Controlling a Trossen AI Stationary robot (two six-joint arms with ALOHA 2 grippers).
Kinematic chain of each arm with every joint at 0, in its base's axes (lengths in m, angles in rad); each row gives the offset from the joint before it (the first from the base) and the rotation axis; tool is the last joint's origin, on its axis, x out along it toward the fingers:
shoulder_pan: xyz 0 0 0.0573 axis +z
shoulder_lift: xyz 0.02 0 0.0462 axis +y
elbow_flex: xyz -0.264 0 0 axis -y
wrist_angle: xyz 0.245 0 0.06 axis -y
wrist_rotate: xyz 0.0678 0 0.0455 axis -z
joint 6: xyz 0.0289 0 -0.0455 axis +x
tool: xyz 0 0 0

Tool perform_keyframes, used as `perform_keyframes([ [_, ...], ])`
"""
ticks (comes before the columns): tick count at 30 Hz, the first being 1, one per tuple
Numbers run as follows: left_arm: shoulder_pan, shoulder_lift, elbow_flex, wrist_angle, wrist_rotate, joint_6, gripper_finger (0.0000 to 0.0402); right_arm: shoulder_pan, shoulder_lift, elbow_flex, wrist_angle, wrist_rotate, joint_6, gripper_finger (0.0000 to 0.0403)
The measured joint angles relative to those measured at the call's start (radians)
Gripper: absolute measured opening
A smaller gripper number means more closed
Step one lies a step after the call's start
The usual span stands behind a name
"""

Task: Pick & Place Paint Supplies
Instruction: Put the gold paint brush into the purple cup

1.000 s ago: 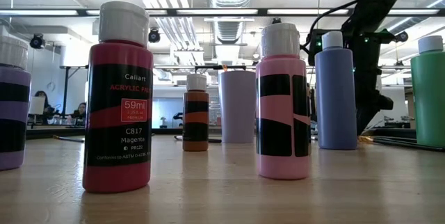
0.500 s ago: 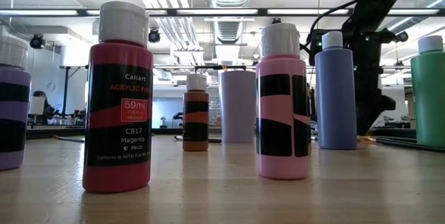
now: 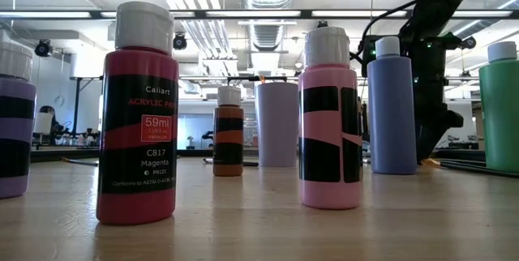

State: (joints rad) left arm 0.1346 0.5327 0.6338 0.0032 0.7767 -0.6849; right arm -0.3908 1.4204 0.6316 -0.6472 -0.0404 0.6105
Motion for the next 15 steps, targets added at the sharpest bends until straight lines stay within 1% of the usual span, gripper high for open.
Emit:
perform_keyframes([
  [3, 0.0, 0.0, 0.0, 0.0, 0.0, 0.0, 0.0081, 0.0, 0.002, 0.008, -0.005, 0.015, -0.005, 0.0064],
  [6, 0.0, 0.0, 0.0, 0.0, 0.0, 0.0, 0.0081, 0.0, 0.002, 0.019, -0.001, 0.041, -0.008, 0.0082],
  [11, 0.0, 0.0, 0.0, 0.0, 0.0, 0.0, 0.0081, -0.002, 0.002, 0.029, -0.003, 0.041, -0.008, 0.0118],
  [15, 0.0, 0.0, 0.0, 0.0, 0.0, 0.0, 0.0081, -0.002, 0.002, 0.034, -0.049, 0.041, 0.008, 0.0142],
])
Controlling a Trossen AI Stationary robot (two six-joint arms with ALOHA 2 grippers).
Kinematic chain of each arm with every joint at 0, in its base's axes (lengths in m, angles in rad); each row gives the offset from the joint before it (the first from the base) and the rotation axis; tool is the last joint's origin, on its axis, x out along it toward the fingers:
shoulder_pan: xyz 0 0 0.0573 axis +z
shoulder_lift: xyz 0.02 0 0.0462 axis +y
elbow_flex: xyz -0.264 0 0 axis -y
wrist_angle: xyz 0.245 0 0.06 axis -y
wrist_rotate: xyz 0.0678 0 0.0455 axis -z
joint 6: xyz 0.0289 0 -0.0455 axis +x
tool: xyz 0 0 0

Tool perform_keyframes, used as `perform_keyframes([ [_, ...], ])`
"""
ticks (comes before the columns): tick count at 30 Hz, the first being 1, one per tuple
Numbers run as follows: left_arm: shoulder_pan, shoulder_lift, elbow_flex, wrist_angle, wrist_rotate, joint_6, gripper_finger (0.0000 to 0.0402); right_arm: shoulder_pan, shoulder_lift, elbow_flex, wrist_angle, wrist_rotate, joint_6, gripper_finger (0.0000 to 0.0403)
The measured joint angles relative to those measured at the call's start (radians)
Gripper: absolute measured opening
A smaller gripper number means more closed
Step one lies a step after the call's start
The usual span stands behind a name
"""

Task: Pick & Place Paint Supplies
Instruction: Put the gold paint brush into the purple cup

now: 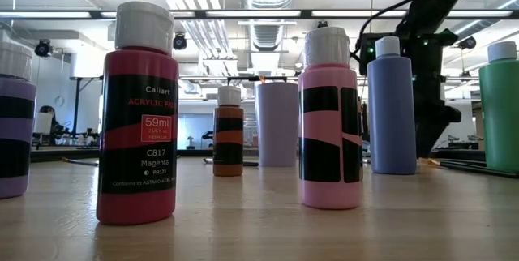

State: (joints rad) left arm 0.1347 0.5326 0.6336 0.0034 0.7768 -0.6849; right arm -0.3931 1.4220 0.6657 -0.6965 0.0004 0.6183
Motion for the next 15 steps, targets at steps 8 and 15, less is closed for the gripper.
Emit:
perform_keyframes([
  [8, 0.0, 0.0, 0.0, 0.0, 0.0, 0.0, 0.0081, 0.0, 0.0, 0.002, -0.058, -0.011, 0.048, 0.0164],
  [15, 0.0, 0.0, 0.0, 0.0, 0.0, 0.0, 0.0081, 0.02, 0.0, -0.001, -0.059, -0.057, 0.065, 0.0147],
])
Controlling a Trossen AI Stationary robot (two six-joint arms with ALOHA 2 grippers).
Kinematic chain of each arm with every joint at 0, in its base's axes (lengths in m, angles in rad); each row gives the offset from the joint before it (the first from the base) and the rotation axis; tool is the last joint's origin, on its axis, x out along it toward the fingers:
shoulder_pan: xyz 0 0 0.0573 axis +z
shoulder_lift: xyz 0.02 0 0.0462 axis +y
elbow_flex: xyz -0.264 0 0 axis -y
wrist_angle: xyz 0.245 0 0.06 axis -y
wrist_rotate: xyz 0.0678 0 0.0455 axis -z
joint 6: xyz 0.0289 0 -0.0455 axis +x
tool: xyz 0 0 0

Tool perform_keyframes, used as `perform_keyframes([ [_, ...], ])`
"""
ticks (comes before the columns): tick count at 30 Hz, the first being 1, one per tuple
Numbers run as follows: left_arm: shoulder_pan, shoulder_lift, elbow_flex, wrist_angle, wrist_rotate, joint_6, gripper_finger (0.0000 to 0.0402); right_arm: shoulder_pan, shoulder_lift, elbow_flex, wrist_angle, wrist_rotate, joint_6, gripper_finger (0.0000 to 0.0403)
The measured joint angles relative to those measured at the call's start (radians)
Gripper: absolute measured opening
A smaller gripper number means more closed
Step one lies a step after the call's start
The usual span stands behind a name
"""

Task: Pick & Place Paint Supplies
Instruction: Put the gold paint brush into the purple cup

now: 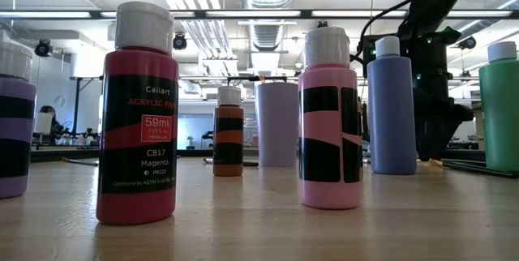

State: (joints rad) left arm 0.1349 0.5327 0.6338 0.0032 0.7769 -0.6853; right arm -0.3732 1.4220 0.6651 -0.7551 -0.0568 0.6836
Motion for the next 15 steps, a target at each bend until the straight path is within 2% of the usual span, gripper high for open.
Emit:
perform_keyframes([
  [15, 0.0, 0.0, 0.0, 0.0, 0.0, 0.0, 0.0081, 0.009, 0.0, -0.026, 0.014, 0.007, 0.009, 0.0064],
])
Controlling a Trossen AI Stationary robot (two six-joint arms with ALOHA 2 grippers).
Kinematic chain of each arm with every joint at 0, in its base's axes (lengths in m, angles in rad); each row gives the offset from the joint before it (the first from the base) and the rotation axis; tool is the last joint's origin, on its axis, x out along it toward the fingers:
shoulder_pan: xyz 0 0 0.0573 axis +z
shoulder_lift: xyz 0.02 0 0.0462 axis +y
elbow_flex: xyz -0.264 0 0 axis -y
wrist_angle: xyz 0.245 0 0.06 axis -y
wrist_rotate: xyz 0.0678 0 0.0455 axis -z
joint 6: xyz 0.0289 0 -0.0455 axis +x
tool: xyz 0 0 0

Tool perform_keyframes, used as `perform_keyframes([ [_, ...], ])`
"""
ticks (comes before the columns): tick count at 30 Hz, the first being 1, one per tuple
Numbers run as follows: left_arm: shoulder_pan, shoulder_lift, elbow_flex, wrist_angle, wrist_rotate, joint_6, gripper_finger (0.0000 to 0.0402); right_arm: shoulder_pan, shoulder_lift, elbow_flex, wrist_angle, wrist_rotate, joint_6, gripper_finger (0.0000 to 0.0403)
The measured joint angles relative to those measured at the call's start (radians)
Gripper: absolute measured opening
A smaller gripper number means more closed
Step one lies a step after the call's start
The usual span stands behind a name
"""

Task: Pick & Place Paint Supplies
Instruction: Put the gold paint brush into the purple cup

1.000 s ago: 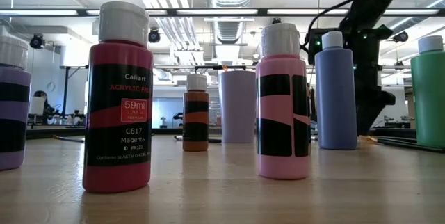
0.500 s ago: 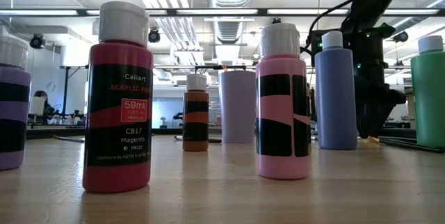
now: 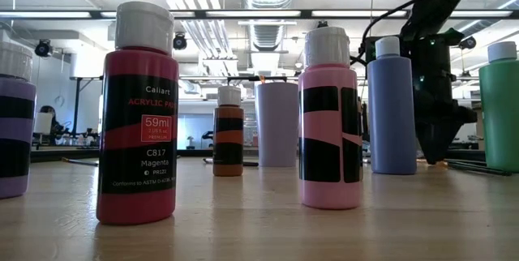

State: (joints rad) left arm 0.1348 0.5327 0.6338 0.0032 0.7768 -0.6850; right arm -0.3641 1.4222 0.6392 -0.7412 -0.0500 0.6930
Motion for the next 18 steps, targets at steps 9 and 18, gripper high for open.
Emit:
perform_keyframes([
  [9, 0.0, 0.0, 0.0, 0.0, 0.0, 0.0, 0.0081, 0.0, 0.014, -0.004, 0.012, 0.001, -0.011, 0.0012],
  [18, 0.0, 0.0, 0.0, 0.0, 0.0, 0.0, 0.0081, 0.0, 0.015, 0.052, 0.027, -0.003, -0.063, 0.0009],
])
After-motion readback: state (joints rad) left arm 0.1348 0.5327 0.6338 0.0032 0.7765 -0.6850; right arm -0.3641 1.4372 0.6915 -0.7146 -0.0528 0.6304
